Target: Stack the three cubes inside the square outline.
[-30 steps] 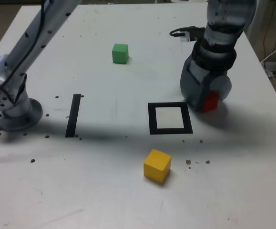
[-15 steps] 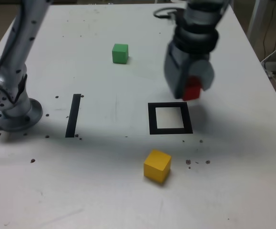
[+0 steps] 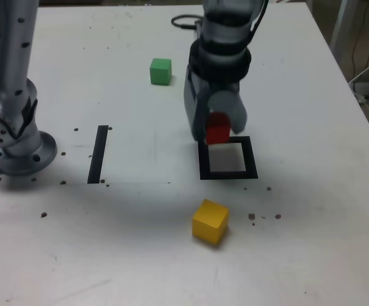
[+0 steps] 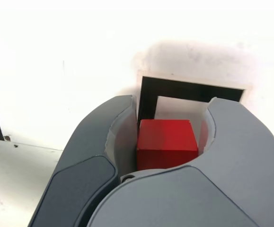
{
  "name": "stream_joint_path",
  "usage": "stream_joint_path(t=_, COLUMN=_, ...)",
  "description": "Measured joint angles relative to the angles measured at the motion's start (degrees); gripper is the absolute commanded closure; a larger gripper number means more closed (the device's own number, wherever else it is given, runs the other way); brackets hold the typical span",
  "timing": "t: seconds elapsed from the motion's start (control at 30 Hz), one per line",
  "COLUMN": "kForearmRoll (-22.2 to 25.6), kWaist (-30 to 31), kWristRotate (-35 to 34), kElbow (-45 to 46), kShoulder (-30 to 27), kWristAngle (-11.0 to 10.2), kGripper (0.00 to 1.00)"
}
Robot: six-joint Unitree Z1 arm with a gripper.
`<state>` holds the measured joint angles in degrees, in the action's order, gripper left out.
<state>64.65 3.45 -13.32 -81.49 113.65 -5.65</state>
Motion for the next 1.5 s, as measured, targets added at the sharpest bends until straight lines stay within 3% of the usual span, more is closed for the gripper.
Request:
stream_joint_path(t=0.7, kForearmRoll=-5.68, kWaist=1.15, kWristRotate=-0.47, kElbow=0.14, kShoulder=5.23, kWristAngle=-0.34, kGripper=0.54)
stream_joint_path(t=0.83, kForearmRoll=-5.76, kWaist=1.16, kWristRotate=-0.29, kElbow=0.08, kShoulder=5.25, kWristAngle=-0.49, kGripper=0.40)
stream_joint_path(t=1.0, kForearmRoll=-5.60, kWaist=1.31, kWristRotate=0.02, kElbow=0.48, kShoulder=5.03, kWristAngle=-0.92, kGripper=0.10)
stream_joint_path(t=1.07, kForearmRoll=-5.33, kWaist=1.43, kWristRotate=0.05, kElbow=0.68, kShoulder=4.52, kWristAngle=-1.02, kGripper=0.02)
stream_joint_path(t=1.5, kForearmRoll=-0.87, kWaist=3.60, kWristRotate=0.12, kElbow=0.90, kShoulder=-2.33, kWristAngle=-1.15, kGripper=0.01)
